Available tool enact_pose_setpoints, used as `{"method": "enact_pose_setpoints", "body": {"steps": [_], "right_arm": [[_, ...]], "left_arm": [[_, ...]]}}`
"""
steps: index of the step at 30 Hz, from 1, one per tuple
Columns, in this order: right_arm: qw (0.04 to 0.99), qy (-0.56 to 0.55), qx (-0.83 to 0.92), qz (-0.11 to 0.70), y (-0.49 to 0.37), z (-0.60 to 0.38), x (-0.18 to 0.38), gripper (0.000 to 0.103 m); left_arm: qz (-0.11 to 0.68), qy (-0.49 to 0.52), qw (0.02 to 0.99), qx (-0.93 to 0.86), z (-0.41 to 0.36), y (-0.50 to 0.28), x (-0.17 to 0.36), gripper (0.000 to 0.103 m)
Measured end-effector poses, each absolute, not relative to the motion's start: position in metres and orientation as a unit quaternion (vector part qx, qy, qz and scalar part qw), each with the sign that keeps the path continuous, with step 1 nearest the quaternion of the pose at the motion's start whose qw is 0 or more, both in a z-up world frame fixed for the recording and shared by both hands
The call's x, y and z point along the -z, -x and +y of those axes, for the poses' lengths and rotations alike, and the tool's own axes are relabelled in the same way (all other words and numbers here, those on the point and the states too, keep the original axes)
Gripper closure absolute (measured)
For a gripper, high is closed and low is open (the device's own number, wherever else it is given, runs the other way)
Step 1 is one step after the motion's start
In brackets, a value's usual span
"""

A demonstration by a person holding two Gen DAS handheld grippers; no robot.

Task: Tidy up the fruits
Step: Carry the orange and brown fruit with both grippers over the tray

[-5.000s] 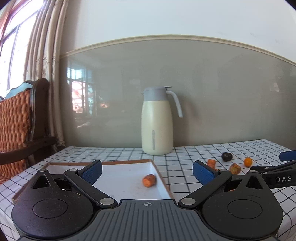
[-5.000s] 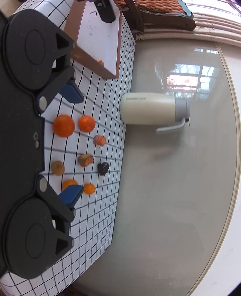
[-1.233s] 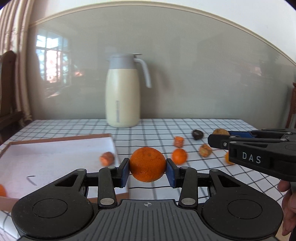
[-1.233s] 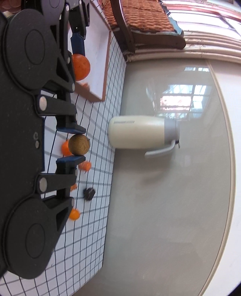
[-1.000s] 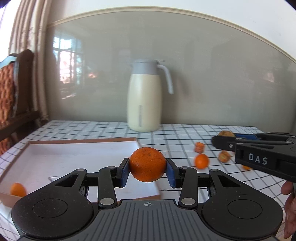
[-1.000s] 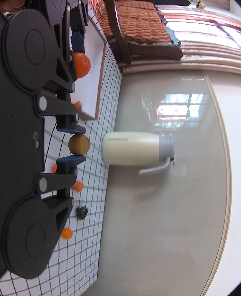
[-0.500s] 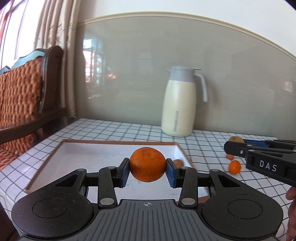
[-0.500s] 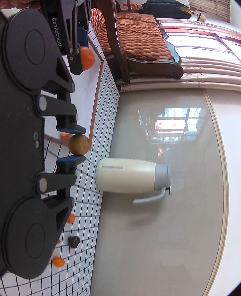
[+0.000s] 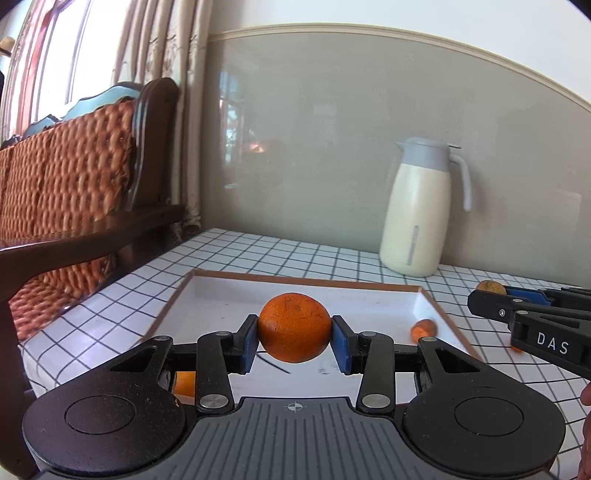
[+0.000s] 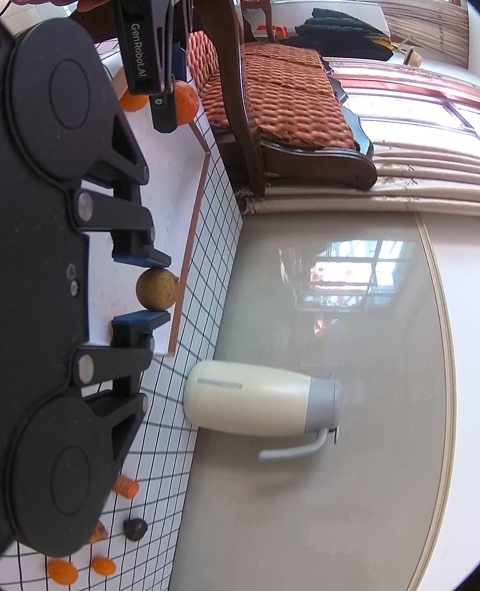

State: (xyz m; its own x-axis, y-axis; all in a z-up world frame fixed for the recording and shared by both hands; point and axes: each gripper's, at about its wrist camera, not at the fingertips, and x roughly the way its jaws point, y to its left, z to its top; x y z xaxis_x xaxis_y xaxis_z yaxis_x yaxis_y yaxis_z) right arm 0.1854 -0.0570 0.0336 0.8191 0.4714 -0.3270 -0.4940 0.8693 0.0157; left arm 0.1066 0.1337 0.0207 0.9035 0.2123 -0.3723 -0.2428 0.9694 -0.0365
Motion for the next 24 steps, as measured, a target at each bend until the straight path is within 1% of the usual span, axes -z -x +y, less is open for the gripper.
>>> {"method": "enact_pose_setpoints", "body": {"steps": [11, 24], "right_arm": [[0.952, 0.04, -0.257, 0.165, -0.194, -0.038, -0.03, 0.087], [0.952, 0.033, -0.244, 0.18, -0.217, -0.038, -0.023, 0.087]], "left_arm": [[0.185, 0.034, 0.971, -0.146, 0.157, -0.113, -0.017, 0.061], [0.195, 0.038, 0.966, -0.167, 0.183, -0.129, -0.008, 0.061]]}}
